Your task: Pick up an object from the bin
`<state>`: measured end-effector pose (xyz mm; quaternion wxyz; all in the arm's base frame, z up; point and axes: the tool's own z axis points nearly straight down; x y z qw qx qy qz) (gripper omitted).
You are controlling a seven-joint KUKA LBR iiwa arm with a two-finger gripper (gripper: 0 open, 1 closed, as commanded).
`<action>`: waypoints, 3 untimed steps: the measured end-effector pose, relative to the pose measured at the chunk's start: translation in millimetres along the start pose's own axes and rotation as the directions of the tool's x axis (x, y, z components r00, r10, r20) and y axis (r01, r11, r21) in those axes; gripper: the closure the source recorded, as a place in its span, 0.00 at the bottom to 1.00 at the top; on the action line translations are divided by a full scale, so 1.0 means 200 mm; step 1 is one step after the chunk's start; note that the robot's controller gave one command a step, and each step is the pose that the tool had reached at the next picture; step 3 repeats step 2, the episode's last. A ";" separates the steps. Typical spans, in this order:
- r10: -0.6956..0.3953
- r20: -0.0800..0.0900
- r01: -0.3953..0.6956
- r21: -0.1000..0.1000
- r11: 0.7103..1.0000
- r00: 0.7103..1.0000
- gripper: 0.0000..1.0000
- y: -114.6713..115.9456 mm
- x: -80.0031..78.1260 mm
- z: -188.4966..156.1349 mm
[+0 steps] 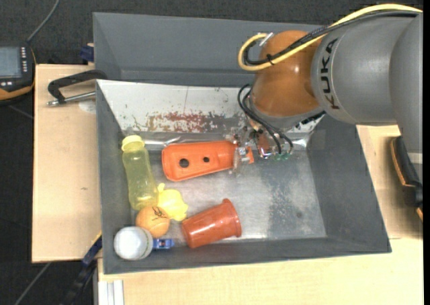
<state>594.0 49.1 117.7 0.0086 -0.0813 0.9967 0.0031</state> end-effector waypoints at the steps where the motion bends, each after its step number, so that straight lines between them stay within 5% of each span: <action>1: 0.009 -0.003 -0.009 -0.001 1.000 1.000 1.00 0.03 -0.01 -0.23; 2: 0.020 0.001 -0.020 0.000 1.000 1.000 1.00 0.01 -0.02 -0.58; 3: 0.020 0.001 -0.020 0.000 1.000 1.000 1.00 0.01 -0.02 -0.58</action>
Offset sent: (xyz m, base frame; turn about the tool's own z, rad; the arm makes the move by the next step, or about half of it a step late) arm 0.0034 -0.0073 0.1926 0.0380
